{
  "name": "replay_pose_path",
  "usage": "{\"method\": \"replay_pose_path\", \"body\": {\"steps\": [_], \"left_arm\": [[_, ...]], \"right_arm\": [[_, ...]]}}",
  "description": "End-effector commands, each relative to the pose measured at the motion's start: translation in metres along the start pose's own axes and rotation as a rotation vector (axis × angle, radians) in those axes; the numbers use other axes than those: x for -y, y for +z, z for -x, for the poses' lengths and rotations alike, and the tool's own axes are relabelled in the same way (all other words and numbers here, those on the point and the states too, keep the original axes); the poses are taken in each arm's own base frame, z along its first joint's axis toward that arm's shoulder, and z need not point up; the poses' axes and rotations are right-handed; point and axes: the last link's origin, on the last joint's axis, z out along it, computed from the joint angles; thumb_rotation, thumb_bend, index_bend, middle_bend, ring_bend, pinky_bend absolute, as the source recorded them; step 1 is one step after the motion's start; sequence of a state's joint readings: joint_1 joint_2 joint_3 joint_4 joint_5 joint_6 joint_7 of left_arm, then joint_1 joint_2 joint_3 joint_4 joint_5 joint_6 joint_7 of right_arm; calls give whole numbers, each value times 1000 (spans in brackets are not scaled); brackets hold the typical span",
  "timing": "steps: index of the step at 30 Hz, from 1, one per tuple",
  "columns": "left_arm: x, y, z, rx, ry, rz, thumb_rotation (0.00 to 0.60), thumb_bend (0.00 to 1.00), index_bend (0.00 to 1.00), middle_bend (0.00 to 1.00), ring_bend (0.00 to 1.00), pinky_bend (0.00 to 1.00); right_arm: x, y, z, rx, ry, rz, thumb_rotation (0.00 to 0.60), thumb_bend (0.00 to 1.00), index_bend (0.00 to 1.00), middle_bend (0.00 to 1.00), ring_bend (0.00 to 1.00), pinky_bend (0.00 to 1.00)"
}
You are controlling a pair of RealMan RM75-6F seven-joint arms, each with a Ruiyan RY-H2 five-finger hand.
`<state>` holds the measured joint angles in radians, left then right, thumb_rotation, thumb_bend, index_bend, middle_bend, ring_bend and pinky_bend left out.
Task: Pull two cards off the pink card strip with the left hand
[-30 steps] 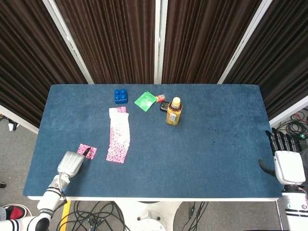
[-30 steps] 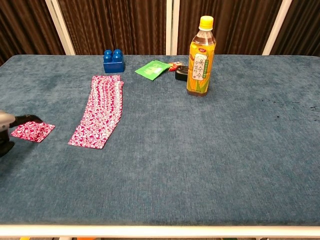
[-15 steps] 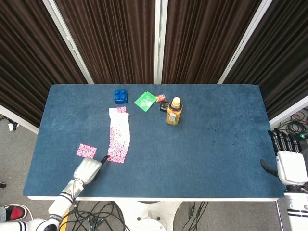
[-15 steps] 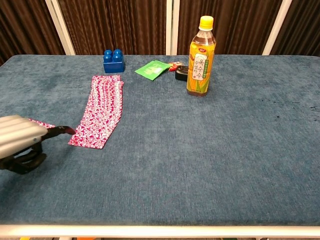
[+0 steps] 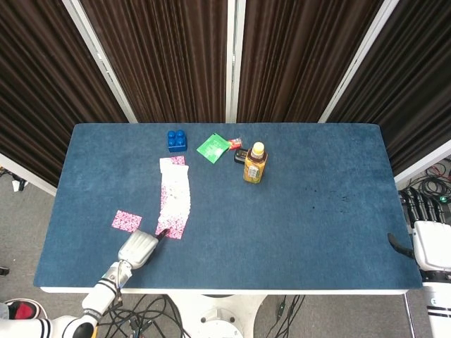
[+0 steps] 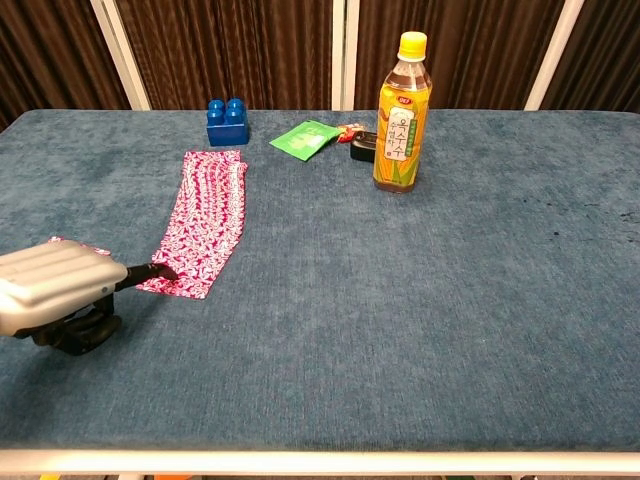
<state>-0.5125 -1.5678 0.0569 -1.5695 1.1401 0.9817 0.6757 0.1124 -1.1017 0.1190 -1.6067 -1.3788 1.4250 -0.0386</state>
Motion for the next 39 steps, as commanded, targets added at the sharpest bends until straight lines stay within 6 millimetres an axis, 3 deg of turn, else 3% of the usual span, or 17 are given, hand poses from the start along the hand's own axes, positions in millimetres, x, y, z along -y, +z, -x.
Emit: {"method": "replay_pose_path", "body": {"steps": [1,13,23,39], "left_arm": [[-2,0,1,18,10,7,600,600,94,859,894,934],[-19,3,-7,28,46,62,600,602,94,859,894,932],[-45,3,-7,31,66,173,600,610,94,855,894,932],[-65,-15,-7,28,87,290,600,611,95,855,894,932]], "right_arm": [[0,0,0,0,3,-1,600,177,0,0,0,0],[1,2,2,5,7,-8,600,195,0,0,0,0],[-4,4,2,3,14,3,600,195,0,0,0,0],[-4,3,3,3,17,1,600,196,0,0,0,0]]}}
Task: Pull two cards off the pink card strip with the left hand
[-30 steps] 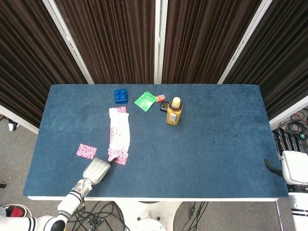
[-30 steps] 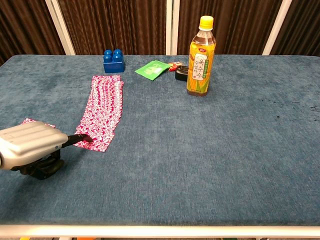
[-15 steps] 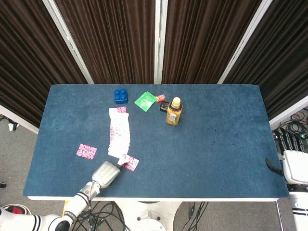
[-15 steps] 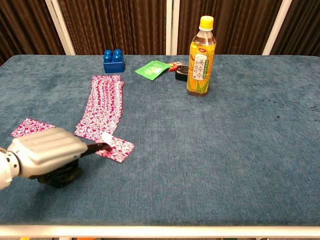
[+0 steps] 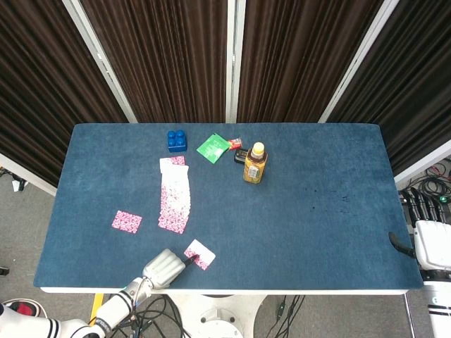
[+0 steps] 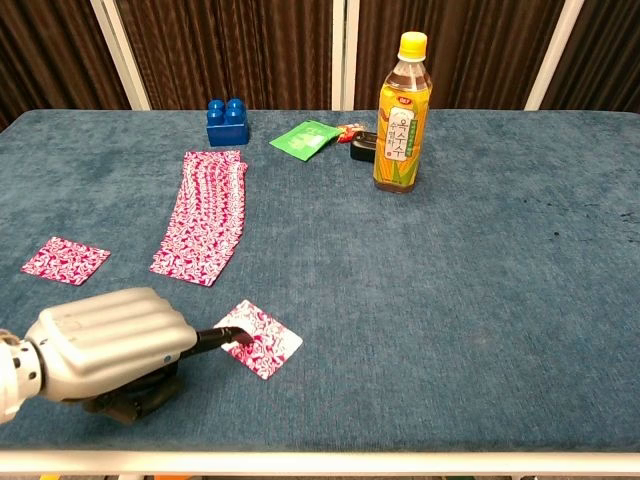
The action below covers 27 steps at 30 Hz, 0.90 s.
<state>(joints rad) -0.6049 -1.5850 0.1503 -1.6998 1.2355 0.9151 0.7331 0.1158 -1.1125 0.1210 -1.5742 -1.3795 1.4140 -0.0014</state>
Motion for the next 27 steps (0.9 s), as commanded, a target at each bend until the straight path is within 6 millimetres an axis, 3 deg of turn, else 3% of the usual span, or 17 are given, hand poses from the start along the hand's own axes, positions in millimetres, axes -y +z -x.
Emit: {"method": "replay_pose_path", "body": {"steps": [1,10,15,18,21,22,25,26,27], "left_arm": [[1,-1,-1,-9,-8,-2,600,612,95,855,894,932],[24,-6,-33,-210,-84,-90,600,611,94,855,894,932],[54,-19,-47,-341,-111,-214,600,605,95,844,887,926],[77,-31,-53,-439,-113,-329,600,584,96,784,835,884],[100,-44,-54,-511,-125,-444,600,532,98,663,693,774],[107,-48,-53,-519,-125,-482,600,500,99,589,599,700],[128,-62,-47,-504,-146,-611,600,344,101,244,177,352],[134,-67,-45,-499,-169,-644,600,291,101,127,67,238],[137,-70,-44,-502,-191,-658,600,258,100,59,19,172]], "right_arm": [[0,0,0,-1,1,1,600,196,0,0,0,0],[1,1,-2,-6,-2,2,600,195,0,0,0,0],[3,3,-1,-5,1,-4,600,196,0,0,0,0],[4,3,-2,-10,3,-10,600,196,0,0,0,0],[6,5,-4,-23,4,-15,600,195,0,0,0,0],[6,5,-4,-28,4,-16,600,195,0,0,0,0],[8,5,-5,-44,10,-19,600,196,0,0,0,0],[8,5,-5,-46,14,-22,600,195,0,0,0,0],[9,5,-6,-49,16,-24,600,195,0,0,0,0]]}}
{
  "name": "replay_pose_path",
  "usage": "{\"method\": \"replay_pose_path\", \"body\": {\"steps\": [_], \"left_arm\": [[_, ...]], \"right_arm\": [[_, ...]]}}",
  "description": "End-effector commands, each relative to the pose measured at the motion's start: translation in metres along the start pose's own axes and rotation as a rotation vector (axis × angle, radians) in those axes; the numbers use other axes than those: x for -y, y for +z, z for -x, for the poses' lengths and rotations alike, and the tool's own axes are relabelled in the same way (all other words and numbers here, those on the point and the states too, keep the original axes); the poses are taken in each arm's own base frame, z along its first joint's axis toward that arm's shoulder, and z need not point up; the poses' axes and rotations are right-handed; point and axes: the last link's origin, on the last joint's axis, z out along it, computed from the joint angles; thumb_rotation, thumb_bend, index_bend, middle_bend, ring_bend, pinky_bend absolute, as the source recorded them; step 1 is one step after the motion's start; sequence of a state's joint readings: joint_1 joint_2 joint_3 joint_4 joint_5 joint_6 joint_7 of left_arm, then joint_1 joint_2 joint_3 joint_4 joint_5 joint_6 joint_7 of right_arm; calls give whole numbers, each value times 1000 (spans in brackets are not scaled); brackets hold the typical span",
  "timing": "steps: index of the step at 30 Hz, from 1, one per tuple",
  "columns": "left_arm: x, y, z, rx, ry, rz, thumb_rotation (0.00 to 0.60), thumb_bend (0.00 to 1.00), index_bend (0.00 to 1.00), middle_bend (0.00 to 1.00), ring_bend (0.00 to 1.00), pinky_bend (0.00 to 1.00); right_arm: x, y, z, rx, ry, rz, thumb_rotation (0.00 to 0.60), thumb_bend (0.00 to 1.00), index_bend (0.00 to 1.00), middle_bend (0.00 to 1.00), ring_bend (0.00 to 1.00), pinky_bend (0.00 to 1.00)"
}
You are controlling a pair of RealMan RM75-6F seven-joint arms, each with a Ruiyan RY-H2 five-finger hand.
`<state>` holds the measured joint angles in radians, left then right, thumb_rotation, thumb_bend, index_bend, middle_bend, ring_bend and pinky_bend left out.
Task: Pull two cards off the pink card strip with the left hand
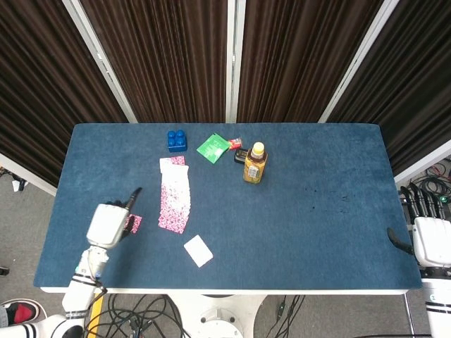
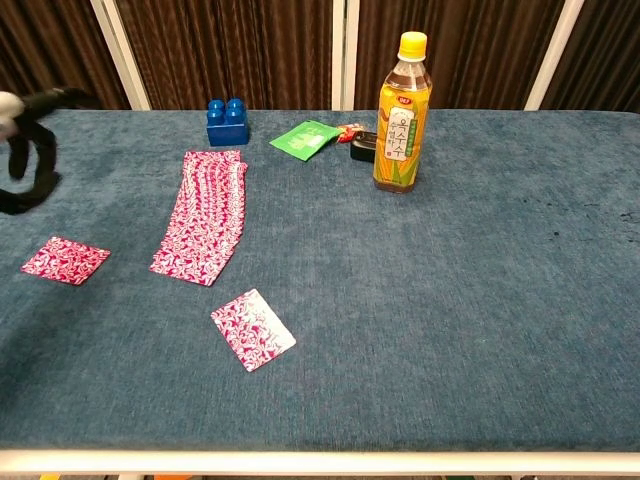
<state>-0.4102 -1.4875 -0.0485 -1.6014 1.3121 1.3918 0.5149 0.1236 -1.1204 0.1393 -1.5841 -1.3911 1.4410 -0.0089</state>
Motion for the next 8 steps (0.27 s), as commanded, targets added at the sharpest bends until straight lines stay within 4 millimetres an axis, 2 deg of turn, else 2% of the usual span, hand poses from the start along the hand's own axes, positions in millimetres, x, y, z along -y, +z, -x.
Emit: {"method": "replay_pose_path", "body": {"steps": [1,5,8], "left_arm": [[31,-4,-4,-3,-34,-132,596,232,100,16,0,120],[48,-12,-3,-9,-53,-166,515,200,101,0,0,65],[55,-16,-3,0,-59,-174,500,192,100,0,0,61]], "right_arm": [[1,0,-1,-7,5,-4,600,195,0,0,0,0],[2,0,-1,-15,8,-3,600,192,0,0,0,0],[2,0,1,-10,9,-1,600,192,0,0,0,0]]}}
